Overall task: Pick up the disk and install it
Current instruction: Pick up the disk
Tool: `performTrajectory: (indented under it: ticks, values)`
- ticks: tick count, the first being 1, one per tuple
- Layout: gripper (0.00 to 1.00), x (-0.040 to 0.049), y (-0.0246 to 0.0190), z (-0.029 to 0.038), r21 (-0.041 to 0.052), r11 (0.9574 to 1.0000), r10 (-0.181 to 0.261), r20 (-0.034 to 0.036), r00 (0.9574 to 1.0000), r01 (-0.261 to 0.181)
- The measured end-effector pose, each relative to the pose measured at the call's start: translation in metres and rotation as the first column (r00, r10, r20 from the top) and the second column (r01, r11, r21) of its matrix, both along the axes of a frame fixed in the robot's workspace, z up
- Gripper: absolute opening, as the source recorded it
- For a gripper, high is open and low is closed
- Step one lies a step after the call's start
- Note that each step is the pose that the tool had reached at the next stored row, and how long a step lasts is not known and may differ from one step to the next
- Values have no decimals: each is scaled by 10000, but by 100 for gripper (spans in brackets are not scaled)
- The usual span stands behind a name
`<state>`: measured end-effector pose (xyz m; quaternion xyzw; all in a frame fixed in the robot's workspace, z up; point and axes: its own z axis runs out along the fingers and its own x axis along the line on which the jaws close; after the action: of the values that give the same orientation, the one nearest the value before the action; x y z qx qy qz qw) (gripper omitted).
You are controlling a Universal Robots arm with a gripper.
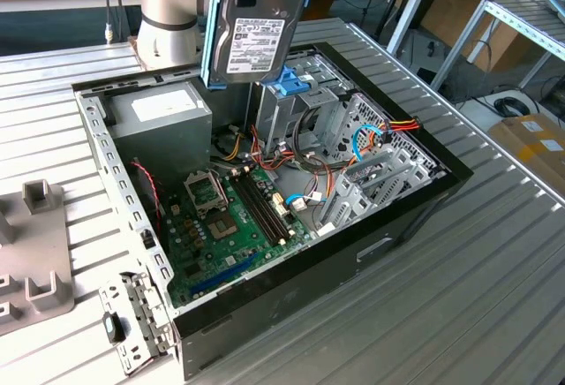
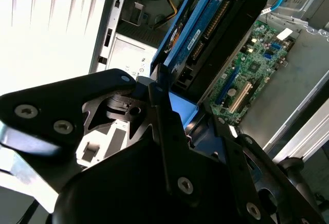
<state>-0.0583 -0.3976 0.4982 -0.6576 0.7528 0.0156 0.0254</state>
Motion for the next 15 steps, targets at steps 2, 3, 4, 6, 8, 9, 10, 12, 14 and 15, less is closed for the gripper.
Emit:
performTrajectory:
  ticks: [2, 3, 4, 6, 8, 9, 10, 12, 14, 15]
  values:
    - [37, 0, -7, 0, 0, 10000, 0, 0, 10000, 0]
    - [37, 0, -14, 0, 0, 10000, 0, 0, 10000, 0]
    - [37, 0, -17, 0, 0, 10000, 0, 0, 10000, 0]
    - [37, 0, -25, 0, 0, 10000, 0, 0, 10000, 0]
    - [37, 0, -34, 0, -1, 10000, 0, -1, 10000, 0]
    - [37, 0, -42, 0, -1, 10000, 0, -1, 10000, 0]
    - [37, 0, -45, 0, -1, 10000, 1, -1, 10000, -1]
    - [37, 0, -55, 0, -1, 10000, 0, -1, 10000, 0]
    - [37, 0, -62, 0, 0, 10000, 0, 0, 10000, 0]
    - [37, 0, -65, 0, -1, 10000, 0, -1, 10000, 0]
